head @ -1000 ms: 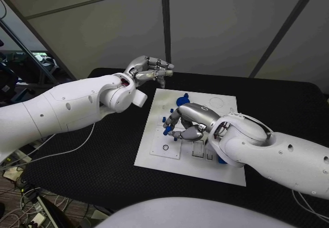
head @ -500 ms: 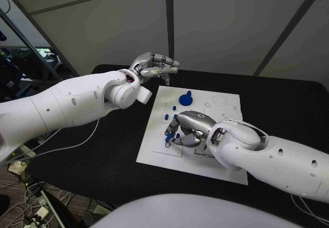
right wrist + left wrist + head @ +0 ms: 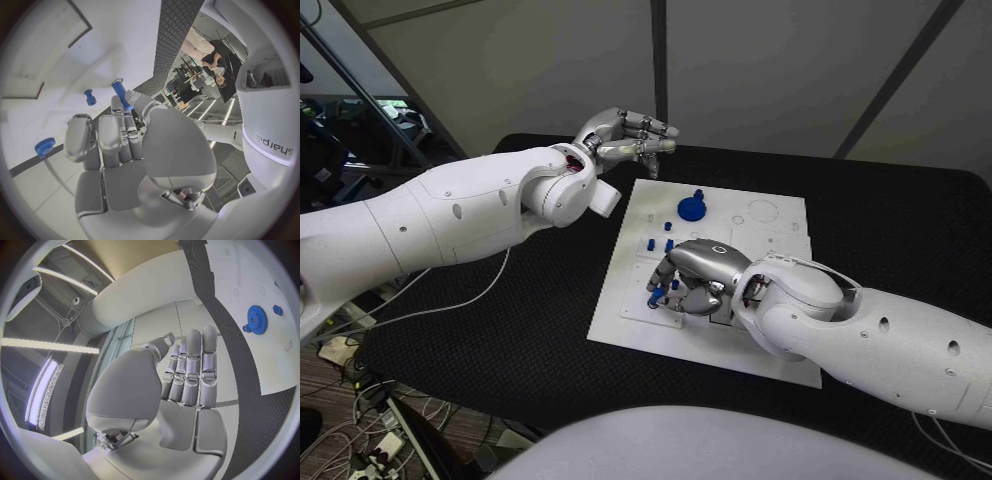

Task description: Assemble the parts on the task board

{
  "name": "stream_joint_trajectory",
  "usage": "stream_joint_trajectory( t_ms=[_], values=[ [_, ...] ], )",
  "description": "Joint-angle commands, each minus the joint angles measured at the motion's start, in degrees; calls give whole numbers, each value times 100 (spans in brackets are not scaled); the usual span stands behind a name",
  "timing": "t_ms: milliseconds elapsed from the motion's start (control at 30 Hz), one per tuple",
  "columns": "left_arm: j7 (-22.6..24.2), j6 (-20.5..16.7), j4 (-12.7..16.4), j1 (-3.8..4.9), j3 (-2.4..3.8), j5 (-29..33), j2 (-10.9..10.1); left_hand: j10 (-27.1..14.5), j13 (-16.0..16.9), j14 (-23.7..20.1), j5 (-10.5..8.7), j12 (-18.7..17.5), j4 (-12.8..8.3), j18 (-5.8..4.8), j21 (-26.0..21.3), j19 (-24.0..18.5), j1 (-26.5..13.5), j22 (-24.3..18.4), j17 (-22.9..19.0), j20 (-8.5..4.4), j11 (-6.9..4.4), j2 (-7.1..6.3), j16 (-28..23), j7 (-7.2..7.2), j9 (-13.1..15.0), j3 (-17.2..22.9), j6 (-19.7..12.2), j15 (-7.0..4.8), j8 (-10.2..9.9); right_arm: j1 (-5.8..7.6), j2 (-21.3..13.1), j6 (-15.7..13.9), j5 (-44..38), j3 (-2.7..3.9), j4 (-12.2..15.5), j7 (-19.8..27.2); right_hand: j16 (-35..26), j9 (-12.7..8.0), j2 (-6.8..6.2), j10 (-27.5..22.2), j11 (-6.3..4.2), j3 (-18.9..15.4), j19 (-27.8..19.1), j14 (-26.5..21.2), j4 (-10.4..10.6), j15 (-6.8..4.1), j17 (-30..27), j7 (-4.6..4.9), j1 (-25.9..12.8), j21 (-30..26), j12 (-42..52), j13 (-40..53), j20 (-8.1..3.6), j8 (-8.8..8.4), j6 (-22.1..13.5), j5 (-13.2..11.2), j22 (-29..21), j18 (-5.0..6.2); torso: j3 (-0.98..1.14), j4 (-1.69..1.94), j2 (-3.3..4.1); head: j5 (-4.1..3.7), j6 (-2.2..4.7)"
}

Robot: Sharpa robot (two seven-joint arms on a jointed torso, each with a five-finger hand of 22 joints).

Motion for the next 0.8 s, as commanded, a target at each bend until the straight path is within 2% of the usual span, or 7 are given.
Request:
stream_joint_trajectory(
  t_ms=[33,633,800],
  values=[
    [6,71,-2,11,1,17,2,-31,8,-33,18,26,-1,-24,-37,-33,-45,-10,-9,9,-8,32,-22,17,-4,-31,-16,9,26,6,8,155,-109,-3,-2,47,24,5,21,12,30,-11,50,125,27,-34,8,5,-6,36,-31,-3,7,20,24,18,6,-116,-1,0,2,-2,-8],
    [1,73,6,11,1,17,-10,-31,8,-33,18,26,-1,-24,-37,-33,-45,-10,-9,9,-8,32,-22,17,-4,-31,-16,9,26,-8,89,263,-203,-12,-100,6,29,6,19,15,33,-17,50,125,30,-32,11,7,-13,38,-36,-3,8,19,25,21,8,-116,-3,-2,1,5,-22],
    [1,75,12,11,1,17,-18,-31,8,-33,18,26,-1,-24,-37,-33,-45,-10,-9,9,-8,32,-22,17,-4,-31,-16,9,26,-13,121,297,-265,-40,-126,-27,26,5,10,14,35,-25,41,123,31,-30,3,9,-20,30,-42,-4,9,16,22,16,-3,-113,-3,-2,1,5,-29]
  ],
)
